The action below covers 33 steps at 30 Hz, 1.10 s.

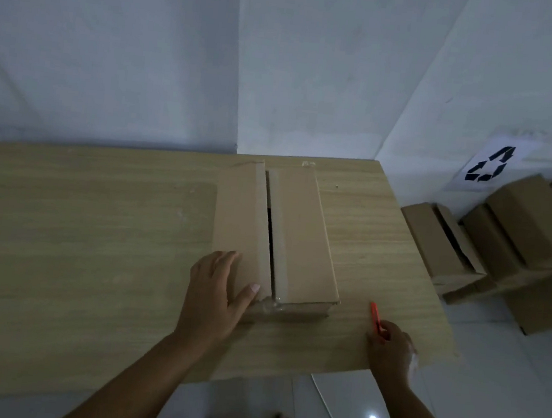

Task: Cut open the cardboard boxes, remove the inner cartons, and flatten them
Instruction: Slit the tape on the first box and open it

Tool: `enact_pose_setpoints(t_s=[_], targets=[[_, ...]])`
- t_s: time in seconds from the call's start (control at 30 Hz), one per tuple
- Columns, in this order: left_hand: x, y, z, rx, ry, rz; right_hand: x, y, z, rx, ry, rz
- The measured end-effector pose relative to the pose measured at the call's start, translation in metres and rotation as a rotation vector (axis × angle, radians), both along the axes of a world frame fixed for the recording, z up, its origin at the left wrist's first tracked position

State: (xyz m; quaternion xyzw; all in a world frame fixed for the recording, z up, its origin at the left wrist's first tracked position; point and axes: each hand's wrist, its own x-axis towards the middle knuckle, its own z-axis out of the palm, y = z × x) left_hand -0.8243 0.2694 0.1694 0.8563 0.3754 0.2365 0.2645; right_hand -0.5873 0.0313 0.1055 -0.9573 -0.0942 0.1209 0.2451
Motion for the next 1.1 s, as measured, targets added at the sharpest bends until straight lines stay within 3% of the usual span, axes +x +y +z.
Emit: enact_pose_setpoints(t_s=[0.1,0.2,0.3,0.4,0.57,0.9,1.1], targets=[[-0.005,-0.006,-0.005,-0.044,0.001,-0.022,-0.004,0.003,0.003,-0.036,-0.004,0.036],[-0.003,-0.013,-0.008,-0.096,0.004,0.005,-0.019,0.024,0.027,0.117,-0.152,0.1],[0.002,-0.018,-0.01,-0.097,0.003,0.031,-0.049,0.056,0.058,0.31,-0.406,0.34],[0.003,-0.018,-0.016,-0.052,0.02,0.025,-0.078,0.088,0.065,0.356,-0.535,0.575],[-0.002,-0.019,-0.025,0.031,0.052,-0.039,-0.08,0.103,0.054,0.142,-0.457,0.676],[0.003,-0.022,-0.025,0.141,0.209,-0.068,-0.07,0.101,0.068,0.086,-0.496,0.772],[0.009,-0.011,-0.012,0.184,0.228,-0.02,-0.066,0.132,0.097,-0.008,-0.291,0.667]])
